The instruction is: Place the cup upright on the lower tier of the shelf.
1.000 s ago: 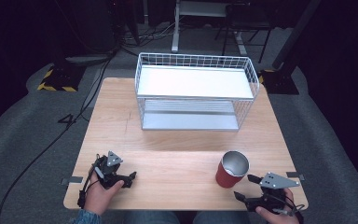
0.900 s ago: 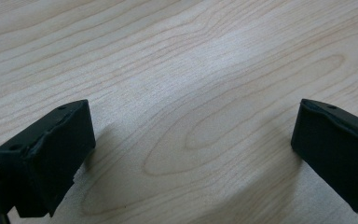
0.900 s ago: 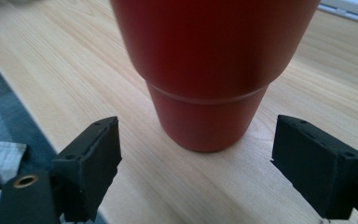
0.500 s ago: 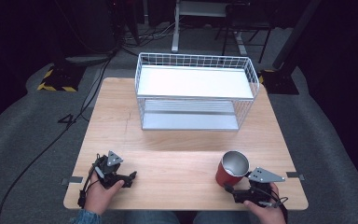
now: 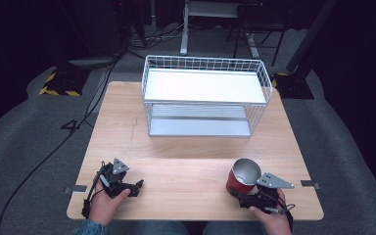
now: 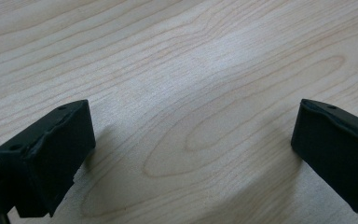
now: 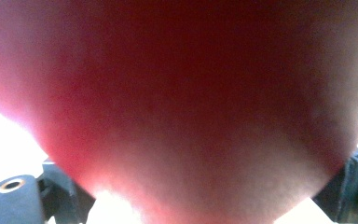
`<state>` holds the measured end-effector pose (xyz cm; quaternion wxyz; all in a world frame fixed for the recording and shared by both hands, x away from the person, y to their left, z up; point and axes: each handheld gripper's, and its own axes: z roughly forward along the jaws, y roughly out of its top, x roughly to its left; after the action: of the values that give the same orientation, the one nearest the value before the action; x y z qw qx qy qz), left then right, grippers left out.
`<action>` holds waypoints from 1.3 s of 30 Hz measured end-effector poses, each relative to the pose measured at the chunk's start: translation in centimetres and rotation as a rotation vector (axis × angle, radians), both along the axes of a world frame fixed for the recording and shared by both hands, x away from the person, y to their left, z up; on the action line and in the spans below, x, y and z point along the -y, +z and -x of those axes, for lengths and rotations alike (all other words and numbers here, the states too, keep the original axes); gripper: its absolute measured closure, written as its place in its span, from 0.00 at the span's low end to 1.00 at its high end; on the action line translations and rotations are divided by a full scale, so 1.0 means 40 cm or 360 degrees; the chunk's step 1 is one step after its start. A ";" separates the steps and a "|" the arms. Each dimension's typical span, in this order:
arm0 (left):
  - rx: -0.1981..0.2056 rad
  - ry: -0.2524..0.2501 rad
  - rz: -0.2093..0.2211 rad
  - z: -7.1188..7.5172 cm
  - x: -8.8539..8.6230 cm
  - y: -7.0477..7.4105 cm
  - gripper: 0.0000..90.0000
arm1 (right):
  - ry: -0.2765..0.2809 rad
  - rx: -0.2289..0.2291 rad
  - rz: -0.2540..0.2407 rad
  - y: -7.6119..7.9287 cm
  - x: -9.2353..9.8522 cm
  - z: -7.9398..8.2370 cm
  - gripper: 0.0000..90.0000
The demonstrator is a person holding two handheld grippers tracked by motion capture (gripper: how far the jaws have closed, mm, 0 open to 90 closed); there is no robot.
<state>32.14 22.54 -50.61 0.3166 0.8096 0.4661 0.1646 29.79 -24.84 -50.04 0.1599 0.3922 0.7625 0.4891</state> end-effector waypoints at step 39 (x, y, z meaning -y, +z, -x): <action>0.0001 -0.0001 -0.0004 -0.001 0.000 0.000 0.00 | 0.0023 0.0070 0.0098 0.092 -0.054 -0.001 0.19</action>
<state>32.17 22.53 -50.61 0.3158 0.8101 0.4656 0.1653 29.83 -22.70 -46.36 0.1850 0.3708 0.7762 0.4751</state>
